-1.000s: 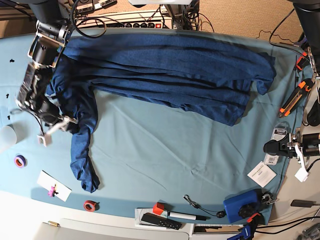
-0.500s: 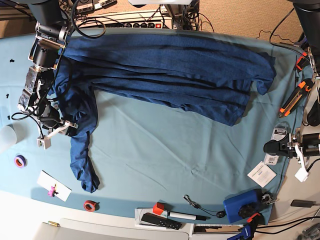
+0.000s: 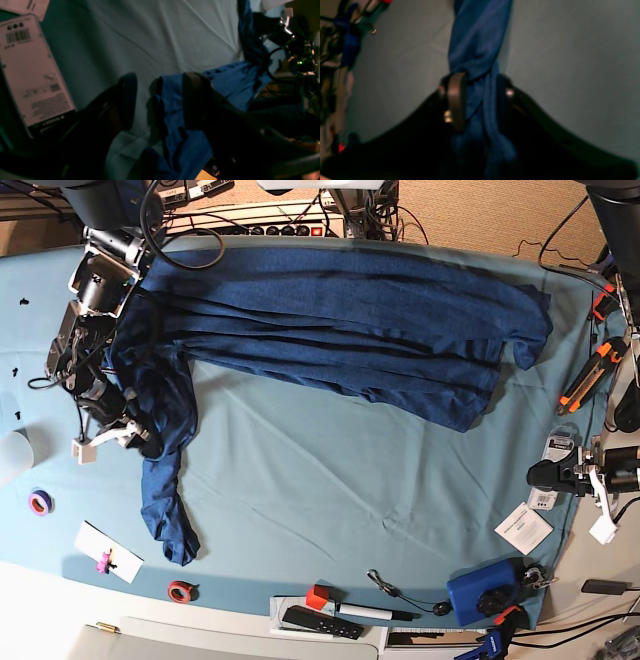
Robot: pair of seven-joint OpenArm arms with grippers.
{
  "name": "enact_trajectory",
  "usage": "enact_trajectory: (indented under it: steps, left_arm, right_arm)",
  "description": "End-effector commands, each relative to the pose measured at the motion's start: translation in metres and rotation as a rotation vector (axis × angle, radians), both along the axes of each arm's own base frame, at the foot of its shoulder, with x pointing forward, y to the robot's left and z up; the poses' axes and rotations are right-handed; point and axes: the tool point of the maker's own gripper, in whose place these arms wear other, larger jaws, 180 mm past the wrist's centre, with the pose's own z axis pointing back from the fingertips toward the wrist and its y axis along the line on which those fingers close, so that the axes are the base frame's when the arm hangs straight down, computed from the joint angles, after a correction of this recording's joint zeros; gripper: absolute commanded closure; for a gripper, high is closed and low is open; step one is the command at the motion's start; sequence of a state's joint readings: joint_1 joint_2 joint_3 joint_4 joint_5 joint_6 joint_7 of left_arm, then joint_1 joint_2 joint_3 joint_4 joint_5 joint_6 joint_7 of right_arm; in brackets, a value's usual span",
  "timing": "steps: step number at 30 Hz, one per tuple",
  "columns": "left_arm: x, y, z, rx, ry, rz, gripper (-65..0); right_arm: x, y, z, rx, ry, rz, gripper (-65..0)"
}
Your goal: Layout the t-shirt on the table in an organized manner, then fold the t-shirt properly
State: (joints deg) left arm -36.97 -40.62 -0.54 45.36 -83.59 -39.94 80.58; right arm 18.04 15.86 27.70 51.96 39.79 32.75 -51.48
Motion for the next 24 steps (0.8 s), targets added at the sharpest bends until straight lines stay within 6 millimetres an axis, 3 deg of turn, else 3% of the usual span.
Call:
enact_trajectory:
  steps: [1,4,10,17,20,24]
  left_arm:
    - [0.011,0.006,0.023,-0.01,-0.063,0.016,-30.1]
    - [0.011,0.006,0.023,-0.01,-0.063,0.016,-30.1]
    - [0.011,0.006,0.023,-0.009,-0.063,0.015,-30.1]
    - [0.011,0.006,0.023,-0.009,-0.063,0.016,-30.1]
    - [0.011,0.006,0.023,-0.009,-0.063,0.016,-30.1]
    - [0.011,0.006,0.023,-0.009,-0.063,0.016,-30.1]
  right_arm:
    - [-0.012,0.004,-0.012,-0.004,0.078,0.039,-12.7]
    - [-0.011,0.006,-0.007,0.034,0.064,0.034,0.0]
    - [-0.006,0.024,0.02,0.062,-0.055,0.158,0.0]
    - [-0.01,0.03,0.08,-0.074,-0.167,0.277,0.0]
    - [-0.024,0.032,0.108,-0.207,-0.238,0.312,0.0]
    - [-0.06,0.047,0.129,-0.368,-0.269,0.395,0.0]
